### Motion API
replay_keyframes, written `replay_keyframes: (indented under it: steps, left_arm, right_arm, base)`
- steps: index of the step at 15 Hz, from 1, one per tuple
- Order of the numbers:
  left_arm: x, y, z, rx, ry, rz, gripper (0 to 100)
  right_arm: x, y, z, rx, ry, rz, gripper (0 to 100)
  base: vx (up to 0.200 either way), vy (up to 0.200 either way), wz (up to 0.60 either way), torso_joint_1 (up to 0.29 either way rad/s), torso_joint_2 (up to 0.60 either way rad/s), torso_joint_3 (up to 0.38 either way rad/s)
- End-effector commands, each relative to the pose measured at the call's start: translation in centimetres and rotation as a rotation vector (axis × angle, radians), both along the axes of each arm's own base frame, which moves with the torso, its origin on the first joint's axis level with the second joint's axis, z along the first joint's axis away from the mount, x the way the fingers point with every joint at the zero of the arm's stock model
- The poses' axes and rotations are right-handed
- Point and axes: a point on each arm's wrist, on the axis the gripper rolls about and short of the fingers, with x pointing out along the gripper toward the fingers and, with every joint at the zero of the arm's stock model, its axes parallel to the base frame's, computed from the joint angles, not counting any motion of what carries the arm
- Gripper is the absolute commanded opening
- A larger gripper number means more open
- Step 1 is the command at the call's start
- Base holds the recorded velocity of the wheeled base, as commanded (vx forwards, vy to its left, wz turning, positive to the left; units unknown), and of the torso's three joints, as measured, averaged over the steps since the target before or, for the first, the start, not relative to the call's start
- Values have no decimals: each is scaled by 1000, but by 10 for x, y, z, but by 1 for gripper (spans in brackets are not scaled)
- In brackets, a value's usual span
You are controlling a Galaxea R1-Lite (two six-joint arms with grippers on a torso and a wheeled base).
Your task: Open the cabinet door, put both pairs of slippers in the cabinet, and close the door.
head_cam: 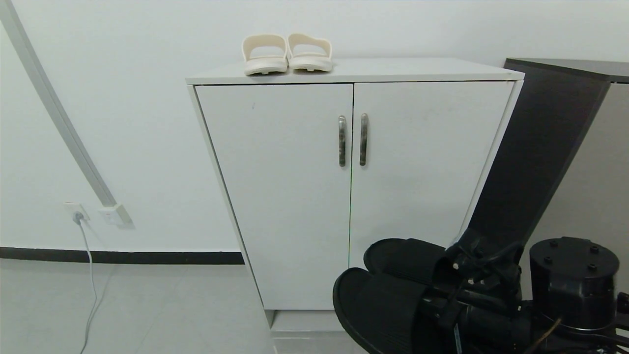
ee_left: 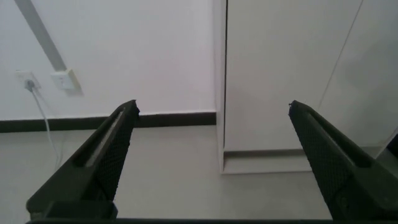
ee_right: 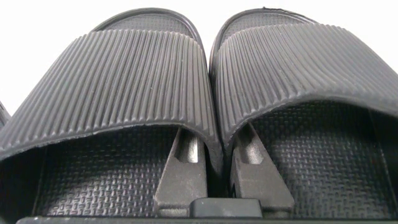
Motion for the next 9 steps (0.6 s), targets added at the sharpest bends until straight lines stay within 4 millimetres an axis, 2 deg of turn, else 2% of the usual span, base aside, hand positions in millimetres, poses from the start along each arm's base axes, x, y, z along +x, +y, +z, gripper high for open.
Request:
replay_keyframes:
  steps: [1,3,6,9]
  left_arm:
    - [15,-1,36,-29,56,-40,100]
    - [35,-5,48,-40,139,-194,100]
    - [76,-7,73,-51,212,-286,100]
    - [114,-17,91,-67,212,-437,100]
  right_arm:
    - [2,2,-5,-13,13,-1,0]
    - [3,2,-7,-21,21,-1,0]
    - [2,2,-7,-19,22,5,0]
    - [2,3,-7,-17,18,4,0]
  base:
    - [0,0,0,0,0,0]
    - [0,0,0,0,0,0]
    - [0,0,0,0,0,0]
    - [0,0,0,0,0,0]
